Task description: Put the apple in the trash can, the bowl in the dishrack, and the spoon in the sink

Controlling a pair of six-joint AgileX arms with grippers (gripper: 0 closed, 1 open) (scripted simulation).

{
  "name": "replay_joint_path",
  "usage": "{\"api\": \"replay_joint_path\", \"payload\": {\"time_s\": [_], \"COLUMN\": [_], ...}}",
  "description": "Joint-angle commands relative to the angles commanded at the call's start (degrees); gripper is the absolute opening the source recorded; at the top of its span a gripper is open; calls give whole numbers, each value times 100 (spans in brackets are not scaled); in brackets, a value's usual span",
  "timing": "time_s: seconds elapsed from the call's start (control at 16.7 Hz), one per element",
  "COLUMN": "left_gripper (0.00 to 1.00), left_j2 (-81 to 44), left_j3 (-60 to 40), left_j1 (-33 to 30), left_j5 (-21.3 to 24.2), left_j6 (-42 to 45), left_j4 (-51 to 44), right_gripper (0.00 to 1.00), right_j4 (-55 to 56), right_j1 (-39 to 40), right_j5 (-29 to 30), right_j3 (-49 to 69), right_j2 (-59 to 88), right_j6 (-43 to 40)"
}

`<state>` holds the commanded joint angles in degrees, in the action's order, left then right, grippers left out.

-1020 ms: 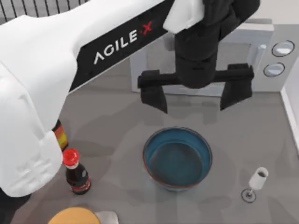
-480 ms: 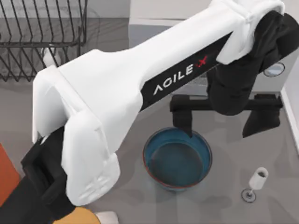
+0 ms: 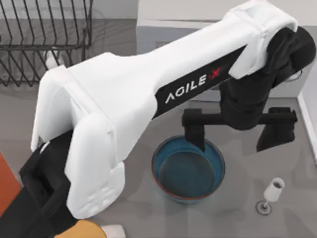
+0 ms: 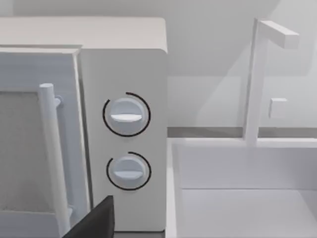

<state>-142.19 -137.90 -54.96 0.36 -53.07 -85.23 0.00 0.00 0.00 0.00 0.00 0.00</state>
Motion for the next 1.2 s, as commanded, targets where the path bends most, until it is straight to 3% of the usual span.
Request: {"api": "replay_joint_path", "payload": {"time_s": [0.36,0.72,1.2], "left_gripper": [100,100,40], "left_j2": [125,133,133], "left_j3": [1772,1981,1981], "left_j1": [-7,-13,-13], "left_j5": [-1,-1,-1], "left_j6": [-10,-17,-17], "left_j4": [1596,1802,1802], "right_gripper": [100,100,100], "right_j4": [0,0,0], "right_j1": [0,0,0], "right_j5": [0,0,0], "right_j3": [0,0,0], "right_j2": [0,0,0], "right_j6": [0,0,0]}}
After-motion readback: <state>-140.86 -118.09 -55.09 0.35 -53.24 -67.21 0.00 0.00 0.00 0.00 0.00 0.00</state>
